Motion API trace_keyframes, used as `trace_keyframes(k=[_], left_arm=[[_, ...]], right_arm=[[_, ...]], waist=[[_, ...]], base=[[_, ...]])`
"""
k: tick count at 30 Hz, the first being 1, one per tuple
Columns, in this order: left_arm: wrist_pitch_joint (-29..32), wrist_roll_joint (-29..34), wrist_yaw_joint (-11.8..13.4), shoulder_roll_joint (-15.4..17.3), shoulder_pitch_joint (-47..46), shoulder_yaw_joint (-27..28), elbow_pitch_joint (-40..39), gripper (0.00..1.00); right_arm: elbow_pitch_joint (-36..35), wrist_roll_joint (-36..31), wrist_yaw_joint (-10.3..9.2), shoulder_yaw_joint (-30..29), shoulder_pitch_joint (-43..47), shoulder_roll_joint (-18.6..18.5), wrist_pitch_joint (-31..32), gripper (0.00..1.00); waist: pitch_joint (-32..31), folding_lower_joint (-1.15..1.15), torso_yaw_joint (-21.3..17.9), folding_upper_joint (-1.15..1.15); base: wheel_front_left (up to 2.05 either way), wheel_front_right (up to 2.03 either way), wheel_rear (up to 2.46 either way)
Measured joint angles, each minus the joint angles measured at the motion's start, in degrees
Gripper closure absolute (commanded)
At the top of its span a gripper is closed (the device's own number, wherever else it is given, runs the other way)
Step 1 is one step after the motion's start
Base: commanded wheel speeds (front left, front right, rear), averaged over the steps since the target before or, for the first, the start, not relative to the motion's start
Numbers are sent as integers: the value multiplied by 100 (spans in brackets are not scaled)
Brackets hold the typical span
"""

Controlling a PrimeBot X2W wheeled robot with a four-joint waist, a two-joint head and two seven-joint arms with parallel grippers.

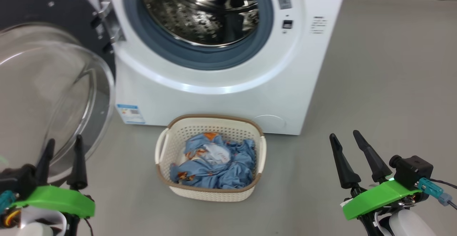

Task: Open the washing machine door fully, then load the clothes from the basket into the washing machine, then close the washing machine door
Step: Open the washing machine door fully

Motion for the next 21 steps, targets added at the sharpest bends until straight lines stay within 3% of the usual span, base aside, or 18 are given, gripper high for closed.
trace_keyframes(k=[12, 21], left_arm=[[151, -137, 422, -234, 905, -79, -1228, 0], [-10, -170, 449, -363, 1206, -90, -1481, 0]], right_arm=[[-8, 1, 0, 58, 28, -120, 0, 0], [-30, 1, 0, 81, 27, -315, 0, 0]], waist=[[-155, 0, -746, 0], [-269, 0, -1291, 0]], base=[[0, 0, 0], [0, 0, 0]])
